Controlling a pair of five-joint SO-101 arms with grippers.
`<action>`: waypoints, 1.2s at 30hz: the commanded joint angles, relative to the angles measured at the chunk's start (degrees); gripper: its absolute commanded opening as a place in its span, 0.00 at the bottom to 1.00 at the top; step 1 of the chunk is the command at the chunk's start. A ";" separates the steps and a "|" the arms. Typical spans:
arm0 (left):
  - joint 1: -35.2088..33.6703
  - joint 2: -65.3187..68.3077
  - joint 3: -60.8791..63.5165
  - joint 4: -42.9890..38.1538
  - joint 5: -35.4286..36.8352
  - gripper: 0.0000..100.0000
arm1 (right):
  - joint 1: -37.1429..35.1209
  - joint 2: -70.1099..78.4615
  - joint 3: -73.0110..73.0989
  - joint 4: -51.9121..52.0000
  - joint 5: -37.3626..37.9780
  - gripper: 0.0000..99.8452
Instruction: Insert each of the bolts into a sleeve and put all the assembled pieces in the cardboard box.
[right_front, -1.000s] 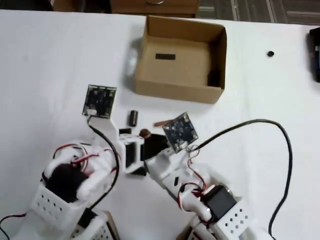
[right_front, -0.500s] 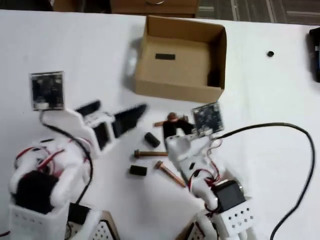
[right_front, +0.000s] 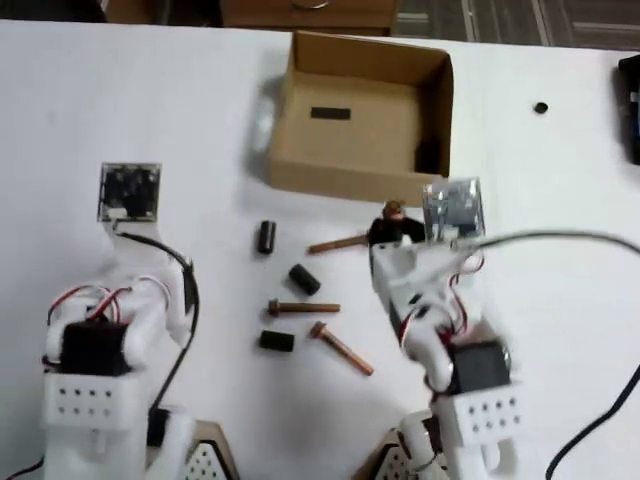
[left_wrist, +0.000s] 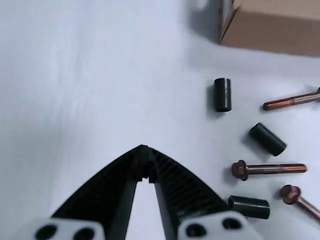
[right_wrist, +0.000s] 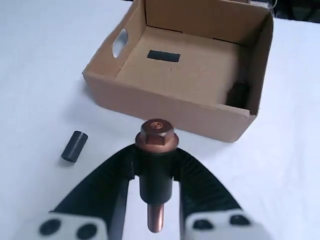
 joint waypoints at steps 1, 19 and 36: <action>-0.79 0.00 6.11 -5.19 -2.64 0.02 | 1.27 12.53 -14.68 4.35 0.62 0.02; -0.70 -0.18 27.65 -14.24 -6.33 0.02 | 6.90 82.68 -83.08 13.05 9.32 0.02; -0.70 -0.09 29.85 -18.99 -6.24 0.02 | 9.80 125.41 -123.60 19.21 9.32 0.27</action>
